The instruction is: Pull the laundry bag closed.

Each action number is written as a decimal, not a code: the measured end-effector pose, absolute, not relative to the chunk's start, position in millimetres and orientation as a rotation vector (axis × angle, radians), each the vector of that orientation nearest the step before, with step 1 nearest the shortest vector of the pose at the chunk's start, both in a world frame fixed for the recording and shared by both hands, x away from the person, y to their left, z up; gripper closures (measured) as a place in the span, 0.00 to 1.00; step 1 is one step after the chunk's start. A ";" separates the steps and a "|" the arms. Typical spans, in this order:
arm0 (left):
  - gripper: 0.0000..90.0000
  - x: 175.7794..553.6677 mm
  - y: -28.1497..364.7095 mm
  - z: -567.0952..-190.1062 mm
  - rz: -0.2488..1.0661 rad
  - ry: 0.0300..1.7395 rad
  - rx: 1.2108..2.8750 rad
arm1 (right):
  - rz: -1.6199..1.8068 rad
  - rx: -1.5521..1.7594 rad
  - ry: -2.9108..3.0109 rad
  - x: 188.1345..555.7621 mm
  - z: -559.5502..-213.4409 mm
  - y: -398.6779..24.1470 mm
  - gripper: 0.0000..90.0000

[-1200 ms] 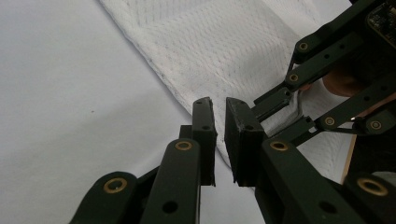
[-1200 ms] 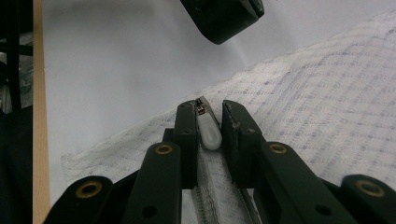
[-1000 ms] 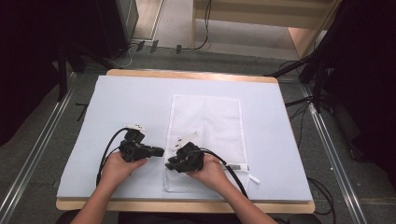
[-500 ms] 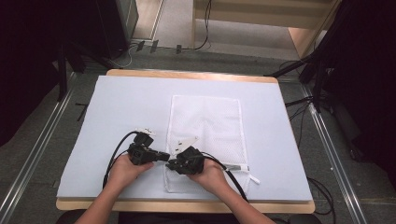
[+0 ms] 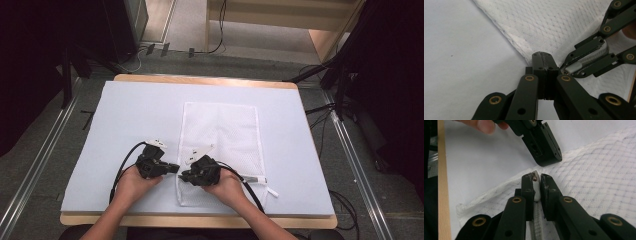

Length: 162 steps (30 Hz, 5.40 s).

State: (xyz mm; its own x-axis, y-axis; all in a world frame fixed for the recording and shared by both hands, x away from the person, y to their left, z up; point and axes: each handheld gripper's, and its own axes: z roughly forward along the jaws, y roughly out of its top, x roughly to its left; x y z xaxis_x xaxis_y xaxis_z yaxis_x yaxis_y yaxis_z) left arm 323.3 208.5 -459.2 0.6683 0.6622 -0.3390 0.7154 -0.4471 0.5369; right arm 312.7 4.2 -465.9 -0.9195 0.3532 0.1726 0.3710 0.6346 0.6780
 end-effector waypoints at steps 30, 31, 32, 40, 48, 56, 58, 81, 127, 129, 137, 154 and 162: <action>1.00 314.8 203.2 -457.8 -0.159 1.086 2.204 | -1.169 -0.611 -2.844 310.2 -466.9 5.0 0.98; 1.00 314.8 203.2 -457.8 -0.159 1.086 2.204 | -1.169 -0.611 -2.844 310.2 -466.9 5.0 0.98; 1.00 314.3 202.9 -457.8 -0.156 1.085 2.204 | -1.168 -0.606 -2.843 310.8 -466.9 4.7 0.98; 1.00 314.9 203.5 -458.9 -0.166 1.085 2.201 | -1.188 -0.582 -2.857 308.5 -467.9 3.0 0.98; 1.00 315.8 203.2 -458.9 -0.168 1.081 2.206 | -1.194 -0.608 -2.781 313.7 -469.8 -6.4 0.98; 1.00 316.5 202.3 -459.0 -0.169 1.076 2.206 | -1.187 -0.633 -2.747 319.5 -466.8 -23.2 1.00; 1.00 315.6 201.5 -458.6 -0.159 1.073 2.212 | -1.179 -0.625 -2.748 319.0 -467.5 -20.9 1.00; 1.00 321.8 215.3 -464.2 -0.288 1.135 2.105 | -1.166 -0.586 -2.610 356.4 -462.1 -6.9 0.82; 1.00 320.2 213.8 -464.5 -0.264 1.123 2.111 | -1.126 -0.368 -2.792 332.4 -467.2 3.5 0.90; 1.00 321.2 215.2 -465.0 -0.277 1.124 2.111 | -1.123 -0.347 -2.811 330.9 -466.6 6.0 0.90; 1.00 320.8 214.8 -465.5 -0.269 1.108 2.111 | -1.119 -0.395 -2.817 331.3 -465.6 6.4 0.97; 1.00 317.8 210.4 -463.0 -0.205 1.071 2.160 | -1.098 -0.520 -2.777 327.0 -464.0 -8.2 0.98; 1.00 317.0 209.8 -462.7 -0.196 1.072 2.161 | -1.113 -0.542 -2.783 323.0 -461.9 -22.9 0.98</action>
State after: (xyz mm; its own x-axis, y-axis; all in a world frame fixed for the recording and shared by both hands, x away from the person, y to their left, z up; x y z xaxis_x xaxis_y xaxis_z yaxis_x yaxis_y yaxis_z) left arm 317.0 209.8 -462.7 0.6449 0.6390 -0.4193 0.7461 -0.4076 0.5265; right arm 323.0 -22.9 -461.9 -0.9323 0.2893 0.2172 0.3593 0.6705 0.6491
